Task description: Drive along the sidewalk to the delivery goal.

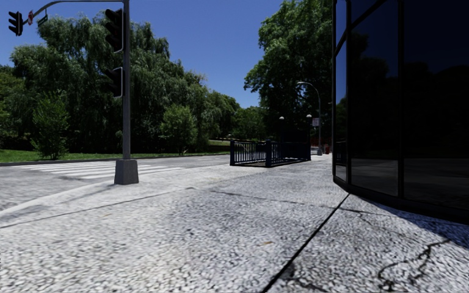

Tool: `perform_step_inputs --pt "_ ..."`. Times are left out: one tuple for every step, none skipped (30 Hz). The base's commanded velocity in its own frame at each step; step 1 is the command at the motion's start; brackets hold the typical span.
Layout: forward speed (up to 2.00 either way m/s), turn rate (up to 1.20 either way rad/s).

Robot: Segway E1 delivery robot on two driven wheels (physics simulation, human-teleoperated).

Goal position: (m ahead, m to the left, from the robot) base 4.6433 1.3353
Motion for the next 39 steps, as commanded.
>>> perform_step_inputs --pt "0.86 0.0" --pt "0.86 0.0" --pt "0.87 0.0" --pt "0.87 0.0" --pt "0.87 0.11" --pt "0.87 0.11" --pt "0.87 0.31" --pt "0.87 0.4" --pt "0.87 0.4" --pt "0.87 0.44" --pt "0.87 0.44" --pt "0.87 0.44" --pt "0.87 0.44" --pt "0.87 0.45" --pt "0.87 0.45" --pt "0.86 0.45" --pt "0.86 0.45" --pt "0.86 0.45" --pt "0.86 0.45" --pt "0.86 0.45" --pt "0.86 0.45" --pt "0.86 0.45" --pt "0.86 0.45" --pt "0.86 0.45" --pt "0.86 0.45" --pt "0.86 0.45" --pt "0.86 0.45" --pt "0.86 0.45" --pt "0.87 0.45" --pt "0.88 0.45" --pt "0.89 0.43" --pt "0.89 0.43" --pt "0.89 0.0" --pt "0.89 0.0" --pt "0.89 0.0" --pt "0.89 0.0" --pt "0.89 0.0" --pt "0.89 0.0" --pt "0.89 0.0"
